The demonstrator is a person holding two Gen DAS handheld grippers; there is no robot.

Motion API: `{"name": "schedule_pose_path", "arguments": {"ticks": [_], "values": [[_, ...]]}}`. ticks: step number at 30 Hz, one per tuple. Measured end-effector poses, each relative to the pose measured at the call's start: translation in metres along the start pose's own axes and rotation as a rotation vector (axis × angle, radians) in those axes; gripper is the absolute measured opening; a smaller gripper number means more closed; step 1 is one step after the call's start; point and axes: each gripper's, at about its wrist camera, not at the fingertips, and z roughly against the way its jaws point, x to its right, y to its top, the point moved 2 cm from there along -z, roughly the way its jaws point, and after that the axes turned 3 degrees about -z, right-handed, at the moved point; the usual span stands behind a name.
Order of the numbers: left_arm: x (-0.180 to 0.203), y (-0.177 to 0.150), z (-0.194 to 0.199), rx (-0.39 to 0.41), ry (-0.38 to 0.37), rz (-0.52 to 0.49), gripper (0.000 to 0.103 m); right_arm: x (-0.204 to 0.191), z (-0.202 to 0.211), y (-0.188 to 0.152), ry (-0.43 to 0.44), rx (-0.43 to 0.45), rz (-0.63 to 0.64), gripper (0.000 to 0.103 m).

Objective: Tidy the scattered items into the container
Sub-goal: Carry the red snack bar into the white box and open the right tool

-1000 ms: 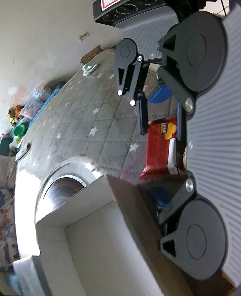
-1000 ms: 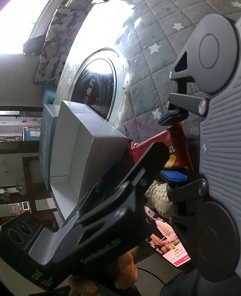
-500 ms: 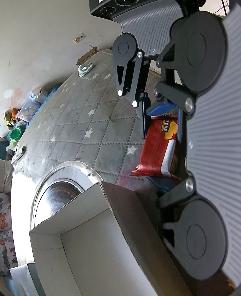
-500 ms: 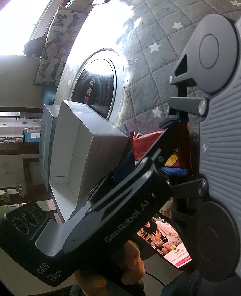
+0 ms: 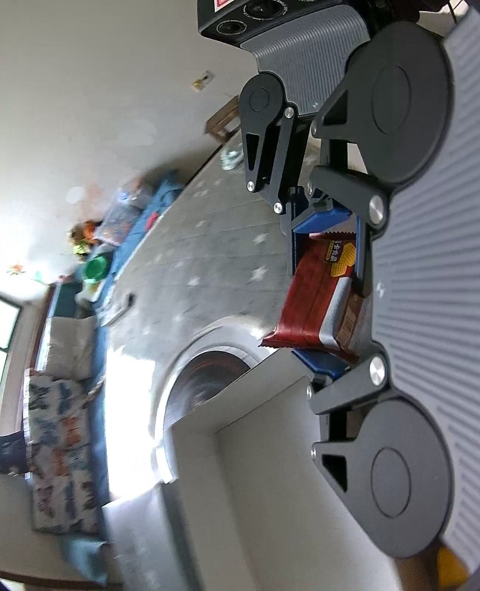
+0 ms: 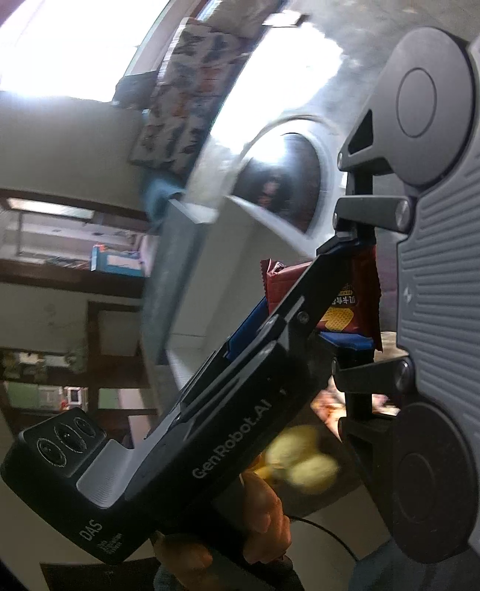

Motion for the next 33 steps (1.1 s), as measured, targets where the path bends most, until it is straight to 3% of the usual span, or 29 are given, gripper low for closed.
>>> {"name": "schedule_pose_path", "arguments": {"ticks": [9, 17, 26, 33], "values": [[-0.052, 0.034, 0.021, 0.053, 0.085, 0.056, 0.067, 0.002, -0.044, 0.056, 0.028, 0.061, 0.041, 0.041], [-0.110, 0.049, 0.012, 0.029, 0.107, 0.129, 0.067, 0.016, -0.100, 0.082, 0.051, 0.009, -0.009, 0.041], [-0.154, 0.039, -0.012, -0.042, 0.121, 0.210, 0.067, 0.035, -0.155, 0.074, 0.071, -0.123, -0.082, 0.041], [-0.167, 0.026, -0.017, -0.063, 0.152, 0.233, 0.067, 0.032, -0.181, 0.060, 0.071, -0.205, -0.103, 0.041]]}}
